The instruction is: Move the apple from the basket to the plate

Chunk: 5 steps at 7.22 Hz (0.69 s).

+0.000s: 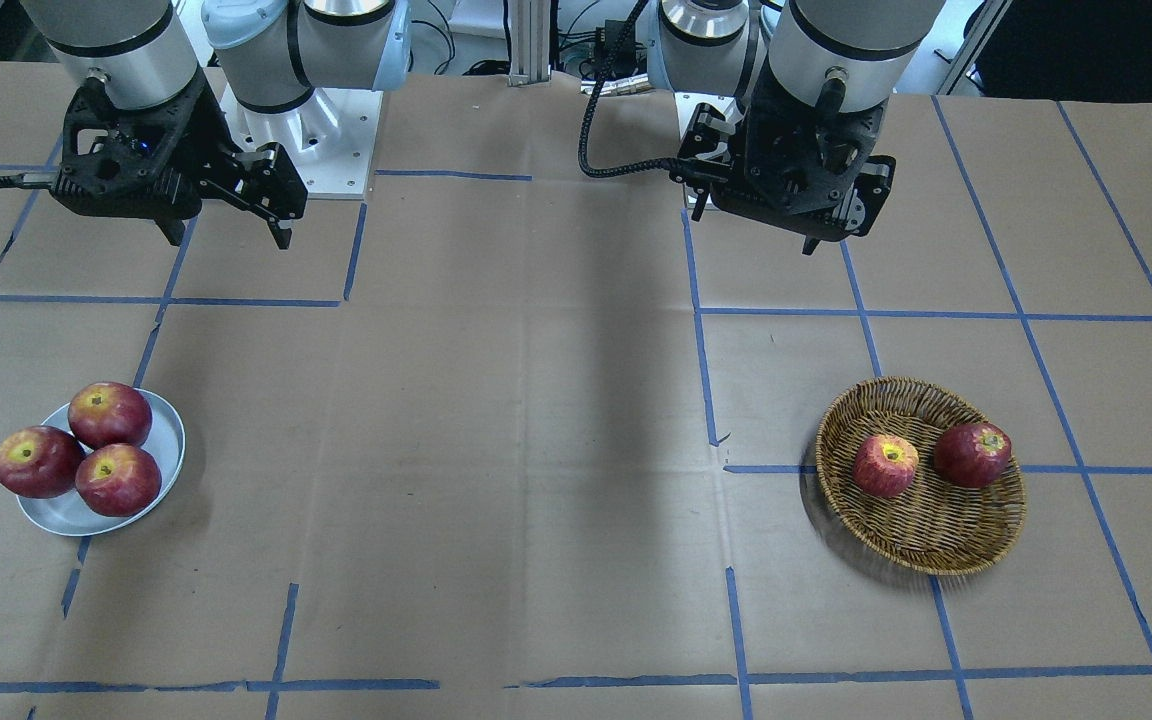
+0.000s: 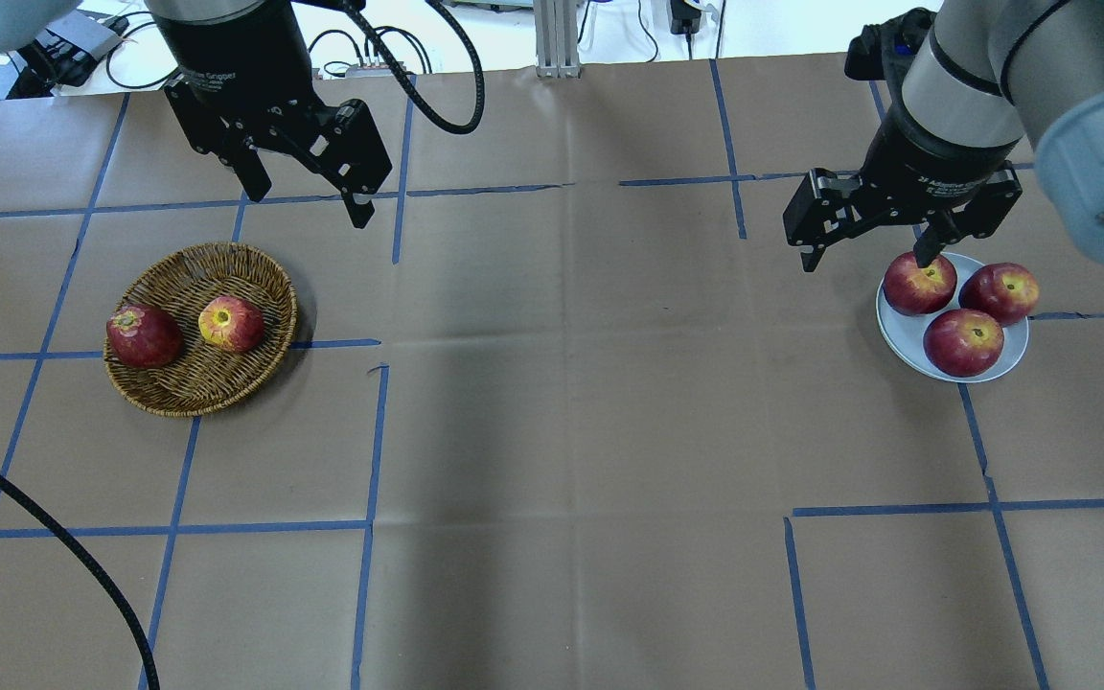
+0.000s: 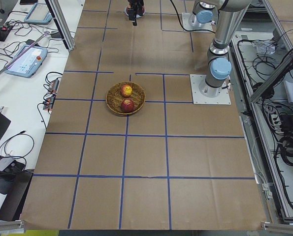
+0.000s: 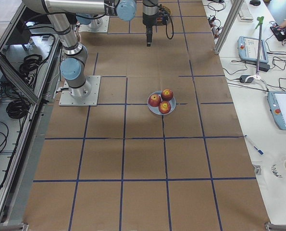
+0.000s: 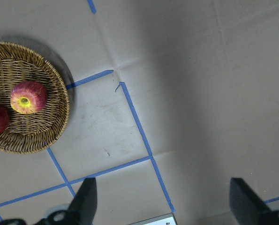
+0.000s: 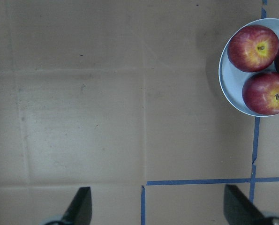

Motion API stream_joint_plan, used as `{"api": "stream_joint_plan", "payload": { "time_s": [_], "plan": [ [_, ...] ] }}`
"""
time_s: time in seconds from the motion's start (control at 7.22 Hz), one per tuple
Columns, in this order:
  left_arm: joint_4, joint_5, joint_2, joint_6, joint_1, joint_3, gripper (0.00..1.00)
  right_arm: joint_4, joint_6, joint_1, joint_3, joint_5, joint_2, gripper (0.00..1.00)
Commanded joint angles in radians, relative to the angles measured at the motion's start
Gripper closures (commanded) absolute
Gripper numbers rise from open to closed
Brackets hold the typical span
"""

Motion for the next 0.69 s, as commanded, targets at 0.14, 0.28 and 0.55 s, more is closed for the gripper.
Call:
{"api": "stream_joint_plan", "payload": {
  "time_s": [0.14, 0.28, 0.55],
  "plan": [
    [0.006, -0.002, 0.045, 0.025, 0.05, -0.077, 0.01, 0.0, -0.001, 0.0, 0.0, 0.0, 0.001, 0.0],
    [0.027, -0.002, 0.057, 0.057, 0.059, -0.102, 0.01, 0.0, -0.001, 0.0, 0.0, 0.0, 0.001, 0.0],
    [0.029, -0.002, 0.062, 0.158, 0.114, -0.108, 0.01, 0.0, -0.001, 0.0, 0.0, 0.0, 0.001, 0.0]
  ]
}}
